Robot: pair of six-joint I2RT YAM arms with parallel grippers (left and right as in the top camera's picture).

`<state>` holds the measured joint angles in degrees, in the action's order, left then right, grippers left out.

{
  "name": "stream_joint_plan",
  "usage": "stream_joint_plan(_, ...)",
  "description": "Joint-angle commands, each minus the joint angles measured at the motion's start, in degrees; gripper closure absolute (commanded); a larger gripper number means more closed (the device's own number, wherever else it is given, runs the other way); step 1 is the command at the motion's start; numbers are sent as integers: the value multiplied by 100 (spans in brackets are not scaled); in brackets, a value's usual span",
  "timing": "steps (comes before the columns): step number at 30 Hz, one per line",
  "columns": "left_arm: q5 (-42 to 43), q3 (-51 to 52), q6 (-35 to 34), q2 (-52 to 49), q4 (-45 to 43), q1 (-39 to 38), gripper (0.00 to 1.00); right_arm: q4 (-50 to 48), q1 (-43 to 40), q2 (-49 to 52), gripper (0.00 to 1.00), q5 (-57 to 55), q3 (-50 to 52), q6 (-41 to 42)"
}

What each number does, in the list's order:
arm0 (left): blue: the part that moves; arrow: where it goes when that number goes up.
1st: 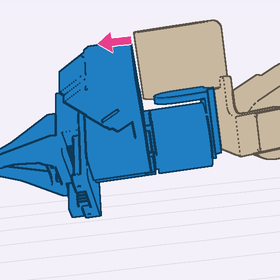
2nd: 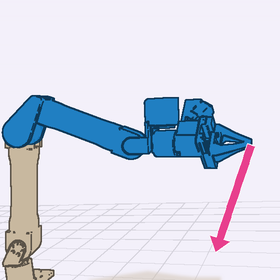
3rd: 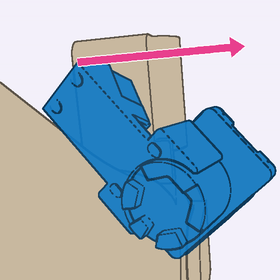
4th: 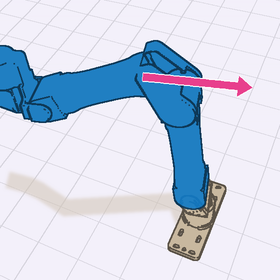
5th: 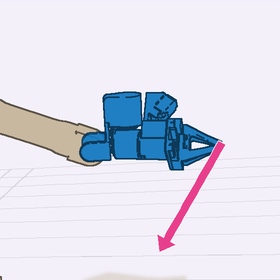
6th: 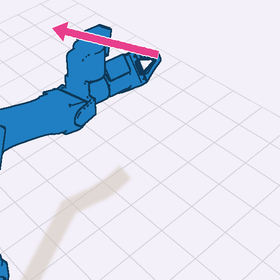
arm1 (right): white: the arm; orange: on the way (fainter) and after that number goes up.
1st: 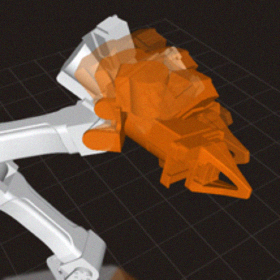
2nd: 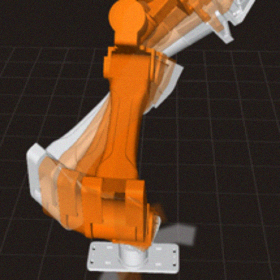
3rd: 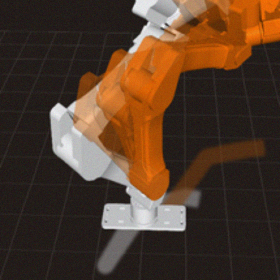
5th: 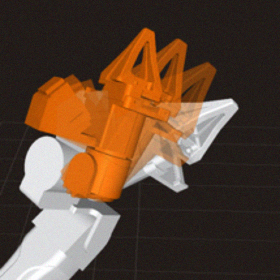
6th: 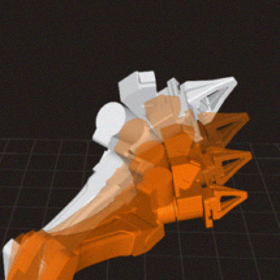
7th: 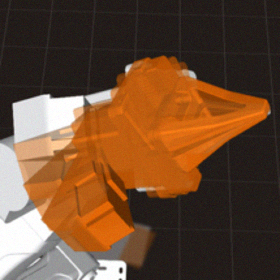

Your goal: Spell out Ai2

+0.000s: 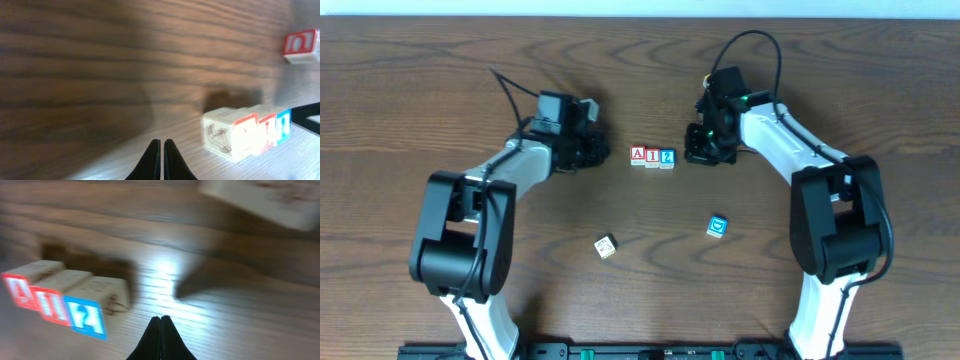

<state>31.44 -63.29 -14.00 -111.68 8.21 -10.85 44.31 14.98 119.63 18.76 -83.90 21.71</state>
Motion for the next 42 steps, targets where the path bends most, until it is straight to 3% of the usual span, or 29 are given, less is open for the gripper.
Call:
stream_joint_plan(1, -9, -448, 684, 566, 369, 142, 94, 214, -179, -310, 99, -374, -328, 50)
stream_joint_plan(5, -55, -946, 1292, 1128, 1215, 144, 94, 645, -205, -920, 99, -664, -577, -127)
stream_joint_plan(15, -387, -1270, 1698, 3348, 3080, 33, 94, 1471, -166, -3294, 99, -1080, -610, -852)
stream_joint_plan(19, -1137, -1261, 1408, 4439, 3825, -378, 94, 2129, -66, -4197, 99, -1222, -501, -848)
stream_joint_plan(23, -1508, -879, 1023, 5595, 4559, -994, 94, 2361, 269, -5455, 99, -1237, 361, -597)
stream_joint_plan(28, -2256, 133, 46, 6782, 4822, -1961, 94, 2312, 538, -7440, 99, -1228, 1974, -166)
stream_joint_plan(32, -2264, 636, -391, 7534, 4876, -2474, 94, 2343, 535, -8524, 98, -1082, 2487, -90)
stream_joint_plan(33, -2262, 704, -396, 7678, 4878, -2542, 94, 2345, 535, -8697, 83, -1082, 2522, -92)
stream_joint_plan(34, -2262, 741, -409, 7794, 4876, -2583, 94, 2343, 535, -8828, 60, -1084, 2527, -92)
stream_joint_plan(35, -2262, 748, -411, 7871, 4876, -2592, 91, 2339, 533, -8926, 24, -1084, 2524, -92)
stream_joint_plan(36, -2262, 745, -409, 7910, 4870, -2592, 70, 2339, 535, -8994, 1, -1084, 2524, -94)
stream_joint_plan(37, -2269, 745, -407, 7936, 4859, -2592, 21, 2345, 535, -9027, 1, -1082, 2524, -92)
stream_joint_plan(38, -2291, 745, -409, 7934, 4852, -2592, 4, 2369, 535, -9029, 1, -1080, 2524, -81)
stream_joint_plan(42, -2245, 745, -417, 7923, 4885, -2592, 5, 2420, 535, -9020, 1, -1043, 2524, 9)
